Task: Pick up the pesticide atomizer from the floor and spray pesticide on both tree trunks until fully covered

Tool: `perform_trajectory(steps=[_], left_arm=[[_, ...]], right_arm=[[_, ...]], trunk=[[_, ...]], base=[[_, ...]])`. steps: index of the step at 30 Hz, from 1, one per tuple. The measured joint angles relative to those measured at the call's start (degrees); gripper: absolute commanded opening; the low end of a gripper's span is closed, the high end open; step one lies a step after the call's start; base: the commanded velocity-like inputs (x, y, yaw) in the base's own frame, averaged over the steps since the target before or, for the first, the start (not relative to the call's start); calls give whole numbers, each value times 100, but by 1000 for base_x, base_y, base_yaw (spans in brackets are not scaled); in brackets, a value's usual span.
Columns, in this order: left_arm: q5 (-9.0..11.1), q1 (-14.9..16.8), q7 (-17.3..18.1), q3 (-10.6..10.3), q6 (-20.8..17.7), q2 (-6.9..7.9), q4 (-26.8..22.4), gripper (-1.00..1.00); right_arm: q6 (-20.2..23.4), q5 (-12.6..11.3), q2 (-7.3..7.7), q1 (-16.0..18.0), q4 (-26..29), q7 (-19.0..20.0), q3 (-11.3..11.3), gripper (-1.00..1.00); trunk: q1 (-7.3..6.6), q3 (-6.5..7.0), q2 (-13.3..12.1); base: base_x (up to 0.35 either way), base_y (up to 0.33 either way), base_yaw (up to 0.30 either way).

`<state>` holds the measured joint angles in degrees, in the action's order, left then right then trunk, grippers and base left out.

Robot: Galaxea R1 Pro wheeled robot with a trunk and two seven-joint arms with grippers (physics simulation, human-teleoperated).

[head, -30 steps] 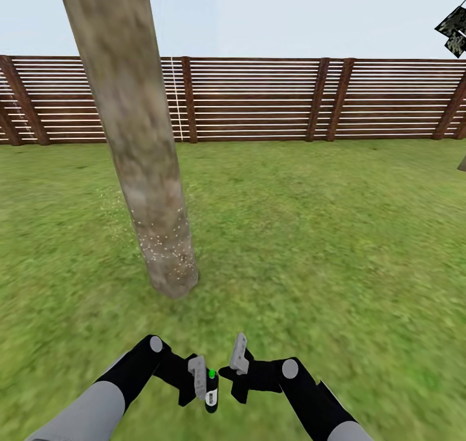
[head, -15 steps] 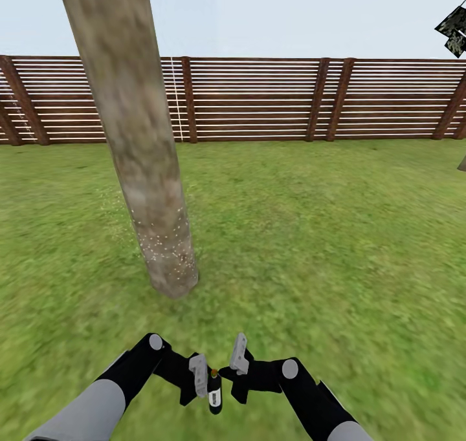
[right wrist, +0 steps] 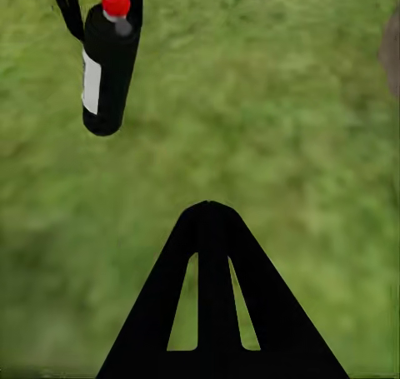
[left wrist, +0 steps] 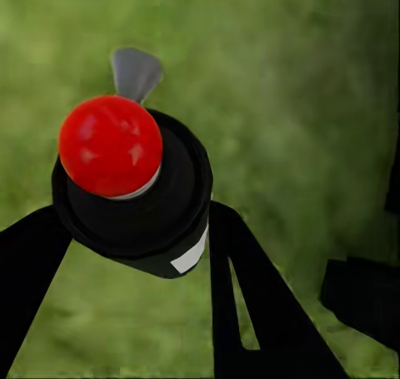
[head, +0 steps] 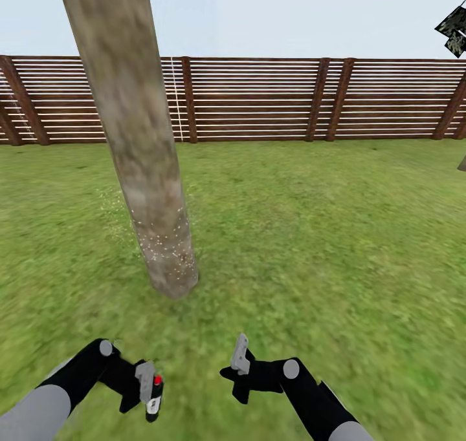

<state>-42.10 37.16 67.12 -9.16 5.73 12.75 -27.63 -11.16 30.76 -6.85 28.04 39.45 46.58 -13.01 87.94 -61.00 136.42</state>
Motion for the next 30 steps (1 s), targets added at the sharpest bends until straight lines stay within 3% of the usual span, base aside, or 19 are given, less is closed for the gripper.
perform_trajectory(steps=[1,2,5,7,10,11,13,14,15,16,17,18,20,21,23,26,30], left_arm=[[-11,-4,-7,1,-6,185,7,-100],[-15,-10,-14,8,-16,353,11,-100],[-19,-14,-40,37,-50,693,13,-100],[-9,-15,-105,62,-72,837,13,-100],[28,-16,-827,192,-262,893,173,-100],[40,-17,-1092,273,-350,895,286,-100],[149,-16,-1751,721,-411,892,606,-100],[320,-18,-2284,1192,-391,890,999,-100],[587,-33,-2730,1653,-324,887,1353,-100],[761,-60,-2935,1886,-246,883,1486,-100],[1151,-232,-3386,2266,35,872,1623,-100],[1452,-409,-3738,2449,246,848,1680,-100],[2181,-832,-4577,2617,670,694,1721,-100],[2663,-1145,-5174,2679,1027,537,1714,-100],[3263,-1655,-6145,2717,1680,392,1810,-100],[3716,-1882,-6893,2719,2140,306,2015,-100],[3898,-1915,-7042,2702,2219,288,2089,-100]], right_arm=[[0,0,7,0,-8,0,0,-100],[0,0,13,0,-13,0,2,100],[0,0,30,0,-30,0,16,100],[-5,-4,45,0,-68,-19,33,100],[-8,-10,214,-6,-100,-132,51,100],[-7,-16,302,-7,-122,-392,69,100],[-10,-36,408,-15,-552,-1240,164,100],[-14,-43,434,-19,-1051,-2108,312,100],[-51,-59,439,-19,-1514,-3003,607,100],[-111,-70,435,-18,-1741,-3432,791,100],[-395,-74,427,-24,-2169,-4176,1146,100],[-650,-78,425,-25,-2450,-4635,1360,100],[-1189,-80,423,-30,-3000,-5450,1710,100],[-1633,-82,422,-46,-3255,-5905,1890,100],[-2263,-122,431,-226,-3436,-6445,2012,100],[-2535,-478,427,-397,-3487,-6821,2035,100],[-2567,-604,440,-429,-3537,-6864,2026,100]], trunk=[[0,0,0],[0,0,0],[0,0,0],[0,0,0],[0,0,0],[0,0,0],[0,0,0],[1,-1,0],[1,-1,0],[0,0,0],[0,-1,0],[0,-1,0],[0,-2,0],[0,-1,0],[0,-2,0],[0,-1,0],[0,0,0]], base=[[0,0,0],[0,0,0],[0,0,0],[0,0,0],[0,0,0],[0,0,0],[0,0,0],[0,0,0],[0,0,0],[0,0,0],[0,0,0],[0,0,0],[0,0,0],[0,0,0],[0,0,0],[0,0,0],[0,0,0]])
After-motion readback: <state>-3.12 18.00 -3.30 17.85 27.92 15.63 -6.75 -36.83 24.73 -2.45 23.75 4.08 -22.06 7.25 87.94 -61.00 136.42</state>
